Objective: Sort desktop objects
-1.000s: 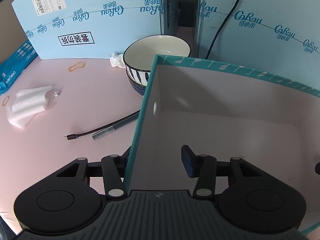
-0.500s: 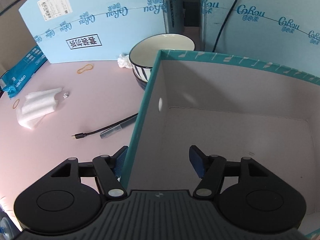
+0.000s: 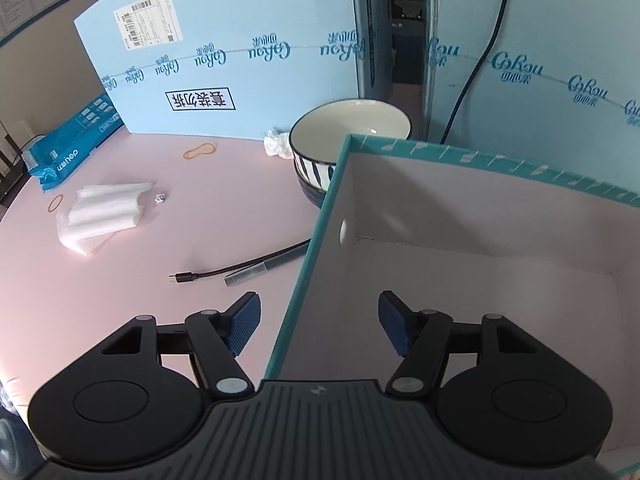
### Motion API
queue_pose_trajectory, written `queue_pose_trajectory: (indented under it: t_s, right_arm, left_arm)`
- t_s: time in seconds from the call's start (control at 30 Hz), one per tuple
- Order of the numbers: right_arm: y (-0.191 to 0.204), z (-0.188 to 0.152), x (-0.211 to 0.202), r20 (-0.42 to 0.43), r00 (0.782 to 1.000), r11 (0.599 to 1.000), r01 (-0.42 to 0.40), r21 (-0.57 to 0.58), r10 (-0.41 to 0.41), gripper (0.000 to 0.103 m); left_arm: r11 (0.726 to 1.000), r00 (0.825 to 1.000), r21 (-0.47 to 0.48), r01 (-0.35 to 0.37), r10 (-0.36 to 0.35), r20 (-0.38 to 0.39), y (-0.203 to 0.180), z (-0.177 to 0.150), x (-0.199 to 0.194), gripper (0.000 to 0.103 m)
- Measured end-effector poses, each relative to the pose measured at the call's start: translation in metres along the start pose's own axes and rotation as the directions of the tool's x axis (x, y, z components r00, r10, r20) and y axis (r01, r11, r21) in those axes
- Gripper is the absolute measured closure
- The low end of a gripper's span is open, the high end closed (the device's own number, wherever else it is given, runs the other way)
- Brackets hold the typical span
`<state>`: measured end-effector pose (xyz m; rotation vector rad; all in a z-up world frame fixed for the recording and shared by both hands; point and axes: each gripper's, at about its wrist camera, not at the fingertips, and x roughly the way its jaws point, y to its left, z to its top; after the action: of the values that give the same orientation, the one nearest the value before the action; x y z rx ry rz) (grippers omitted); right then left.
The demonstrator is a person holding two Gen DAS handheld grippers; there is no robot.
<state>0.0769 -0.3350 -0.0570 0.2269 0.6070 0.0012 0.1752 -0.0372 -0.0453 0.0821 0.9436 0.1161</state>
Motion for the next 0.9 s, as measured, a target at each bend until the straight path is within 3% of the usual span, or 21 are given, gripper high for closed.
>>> queue_pose_trajectory:
  t_s: [0.23, 0.3, 0.4, 0.47, 0.63, 0.9]
  right_arm:
    - [-0.012, -0.004, -0.011, 0.073, 0.997, 0.999, 0.01, 0.051, -0.013, 0.0]
    - [-0.014, -0.005, -0.014, 0.085, 0.996, 0.998, 0.008, 0.057, -0.013, 0.0]
    - [-0.015, -0.008, -0.017, 0.089, 0.996, 0.998, 0.012, 0.054, -0.017, 0.0]
    - [-0.018, -0.011, -0.02, 0.1, 0.995, 0.999, -0.003, 0.053, -0.002, 0.0]
    - [-0.025, -0.014, -0.026, 0.098, 0.995, 0.998, -0.012, 0.056, 0.007, 0.0]
    - [-0.048, -0.013, -0.038, 0.11, 0.993, 0.996, 0.036, 0.084, -0.046, 0.0]
  left_arm:
    - [0.996, 0.998, -0.088, -0.011, 0.017, 0.065, -0.003, -0.003, -0.029, 0.039]
    - [0.986, 0.996, -0.168, -0.021, 0.036, 0.085, -0.001, -0.008, -0.04, 0.017]
    - [0.95, 0.987, -0.31, 0.039, 0.013, 0.162, 0.002, -0.025, -0.058, 0.016]
    - [0.949, 0.982, -0.304, 0.084, -0.027, 0.189, -0.004, -0.028, -0.064, 0.016]
    - [0.955, 0.97, -0.293, 0.039, 0.034, 0.241, -0.022, -0.026, -0.079, 0.016]
    - [0.966, 0.978, -0.255, 0.029, 0.025, 0.208, -0.047, -0.021, -0.081, 0.016]
